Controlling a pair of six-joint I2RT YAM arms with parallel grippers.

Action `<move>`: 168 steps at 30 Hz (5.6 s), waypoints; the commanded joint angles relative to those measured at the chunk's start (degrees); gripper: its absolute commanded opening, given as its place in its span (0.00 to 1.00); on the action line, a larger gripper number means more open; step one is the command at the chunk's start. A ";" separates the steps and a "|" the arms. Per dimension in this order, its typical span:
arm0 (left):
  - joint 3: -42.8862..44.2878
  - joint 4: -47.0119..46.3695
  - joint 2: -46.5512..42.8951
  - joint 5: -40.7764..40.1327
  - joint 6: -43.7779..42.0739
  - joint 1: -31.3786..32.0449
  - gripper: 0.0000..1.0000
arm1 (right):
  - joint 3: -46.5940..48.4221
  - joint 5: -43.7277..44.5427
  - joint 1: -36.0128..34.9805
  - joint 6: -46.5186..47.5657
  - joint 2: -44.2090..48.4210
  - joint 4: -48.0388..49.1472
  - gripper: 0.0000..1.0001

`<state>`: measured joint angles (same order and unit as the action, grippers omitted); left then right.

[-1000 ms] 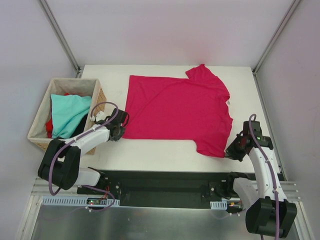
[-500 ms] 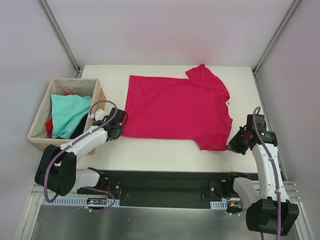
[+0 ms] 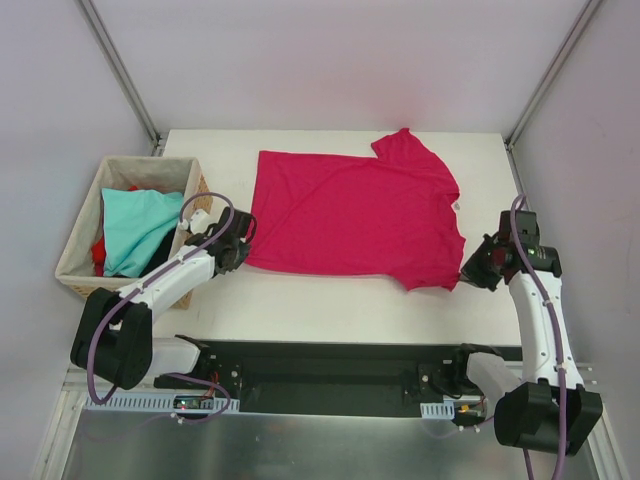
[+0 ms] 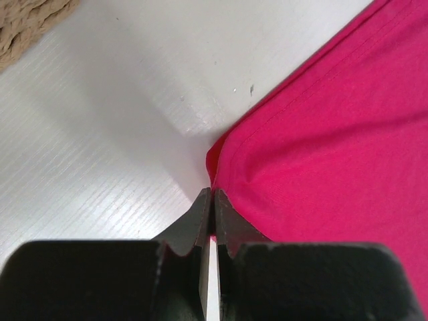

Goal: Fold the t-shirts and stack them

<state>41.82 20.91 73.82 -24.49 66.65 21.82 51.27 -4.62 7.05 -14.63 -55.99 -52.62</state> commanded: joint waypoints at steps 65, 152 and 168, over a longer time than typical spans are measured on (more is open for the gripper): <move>5.72 5.99 0.88 -6.62 0.58 0.15 0.00 | 7.97 0.49 4.55 9.01 -6.85 5.24 0.00; 15.04 0.63 10.11 -9.52 -11.19 2.17 0.00 | 9.64 -4.25 1.21 12.70 -19.68 26.69 0.00; 15.74 0.36 10.73 -9.35 -11.63 1.73 0.00 | 12.02 -5.75 0.25 14.37 -22.15 28.10 0.00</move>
<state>55.16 21.67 84.23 -32.05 56.14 23.31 60.77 -9.39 7.62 -1.34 -77.78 -26.50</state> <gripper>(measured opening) 0.009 0.009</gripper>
